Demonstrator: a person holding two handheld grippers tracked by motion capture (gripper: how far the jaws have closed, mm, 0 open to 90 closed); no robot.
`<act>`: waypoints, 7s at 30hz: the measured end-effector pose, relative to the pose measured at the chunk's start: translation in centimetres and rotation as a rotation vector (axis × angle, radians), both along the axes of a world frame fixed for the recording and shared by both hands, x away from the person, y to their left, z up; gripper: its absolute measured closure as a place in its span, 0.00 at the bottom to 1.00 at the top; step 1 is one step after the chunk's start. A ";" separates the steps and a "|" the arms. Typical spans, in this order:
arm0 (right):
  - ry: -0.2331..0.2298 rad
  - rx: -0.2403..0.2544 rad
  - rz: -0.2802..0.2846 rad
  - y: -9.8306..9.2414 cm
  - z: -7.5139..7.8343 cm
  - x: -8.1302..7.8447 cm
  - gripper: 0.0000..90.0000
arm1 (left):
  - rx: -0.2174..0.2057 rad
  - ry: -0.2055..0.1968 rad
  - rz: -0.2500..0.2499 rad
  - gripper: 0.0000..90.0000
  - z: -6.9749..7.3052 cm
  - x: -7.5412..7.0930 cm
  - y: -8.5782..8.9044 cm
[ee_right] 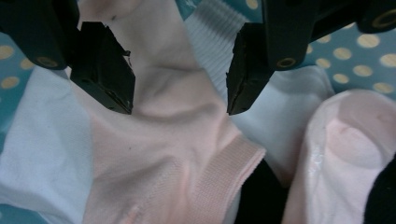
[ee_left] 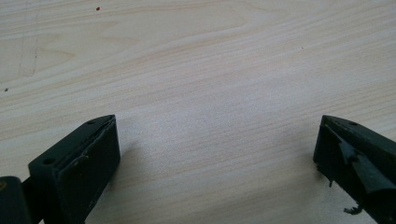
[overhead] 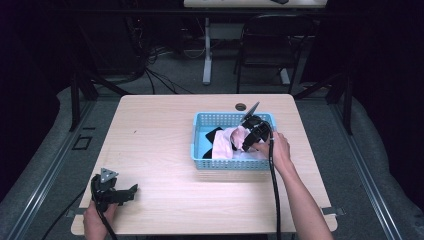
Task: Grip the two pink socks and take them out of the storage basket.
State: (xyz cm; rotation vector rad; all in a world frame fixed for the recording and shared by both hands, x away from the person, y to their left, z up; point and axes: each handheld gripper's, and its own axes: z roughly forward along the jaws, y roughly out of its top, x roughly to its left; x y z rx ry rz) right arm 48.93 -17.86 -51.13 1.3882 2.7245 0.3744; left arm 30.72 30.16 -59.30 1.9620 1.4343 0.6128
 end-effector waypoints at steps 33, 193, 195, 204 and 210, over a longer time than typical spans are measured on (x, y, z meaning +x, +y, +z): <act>-0.020 0.034 -0.021 -0.5 2.0 -0.7 0.94 | -0.006 0.002 0.000 0.01 0.0 0.0 0.0; -0.092 0.181 -0.331 -15.6 5.3 -6.6 0.35 | 0.003 -0.005 0.002 0.01 0.0 0.0 -0.1; -0.108 0.179 -0.313 -15.1 6.2 -6.8 0.29 | 0.003 -0.005 0.002 0.01 0.0 0.0 -0.1; -0.181 0.160 -0.223 -11.0 9.7 -7.2 0.15 | 0.002 -0.005 0.002 0.01 0.0 0.0 0.0; -0.171 0.156 -0.149 -8.1 10.1 -6.6 0.10 | -0.001 -0.001 0.003 0.01 0.0 0.0 0.0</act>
